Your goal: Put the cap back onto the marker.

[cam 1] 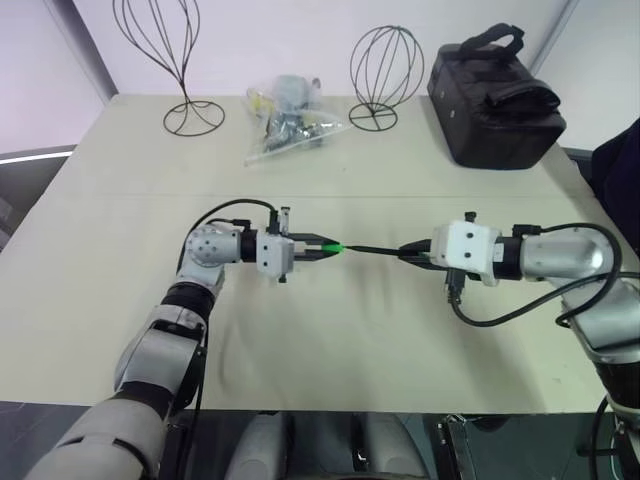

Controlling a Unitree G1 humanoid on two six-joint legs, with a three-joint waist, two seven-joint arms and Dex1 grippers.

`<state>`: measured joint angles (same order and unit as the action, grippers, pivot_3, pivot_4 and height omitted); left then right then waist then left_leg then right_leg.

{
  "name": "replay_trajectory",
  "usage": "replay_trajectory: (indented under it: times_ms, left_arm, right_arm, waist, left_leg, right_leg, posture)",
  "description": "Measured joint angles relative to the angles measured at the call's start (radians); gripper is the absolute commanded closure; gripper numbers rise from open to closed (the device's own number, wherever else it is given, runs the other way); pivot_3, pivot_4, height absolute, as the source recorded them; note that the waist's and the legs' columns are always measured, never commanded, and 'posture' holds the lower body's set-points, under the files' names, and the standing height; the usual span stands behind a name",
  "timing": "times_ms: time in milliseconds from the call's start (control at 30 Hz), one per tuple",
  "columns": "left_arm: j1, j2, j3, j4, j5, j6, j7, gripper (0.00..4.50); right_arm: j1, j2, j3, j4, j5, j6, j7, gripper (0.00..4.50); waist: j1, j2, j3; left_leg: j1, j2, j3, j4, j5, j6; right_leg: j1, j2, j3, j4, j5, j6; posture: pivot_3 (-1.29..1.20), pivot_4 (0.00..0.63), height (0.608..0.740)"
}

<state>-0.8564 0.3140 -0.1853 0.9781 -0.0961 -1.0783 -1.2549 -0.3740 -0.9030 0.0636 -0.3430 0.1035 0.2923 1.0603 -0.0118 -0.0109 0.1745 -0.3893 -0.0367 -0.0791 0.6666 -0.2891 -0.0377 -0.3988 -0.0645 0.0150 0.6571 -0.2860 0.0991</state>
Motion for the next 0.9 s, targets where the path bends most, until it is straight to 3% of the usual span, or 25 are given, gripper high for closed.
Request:
replay_trajectory:
  times_ms: [900]
  left_arm:
    - [0.0, -0.016, -0.028, -0.003, 0.032, 0.001, 0.061, 4.5]
  right_arm:
    - [0.004, 0.0, 0.002, -0.036, 0.0, 0.05, -0.009, 4.44]
  waist:
    - [0.0, 0.0, 0.0]
  left_leg:
    - [0.0, 0.0, 0.0, 0.0, 0.0, 0.0]
  right_leg:
    - [0.0, 0.0, 0.0, 0.0, 0.0, 0.0]
  posture:
    - [0.0, 0.15, 0.74]
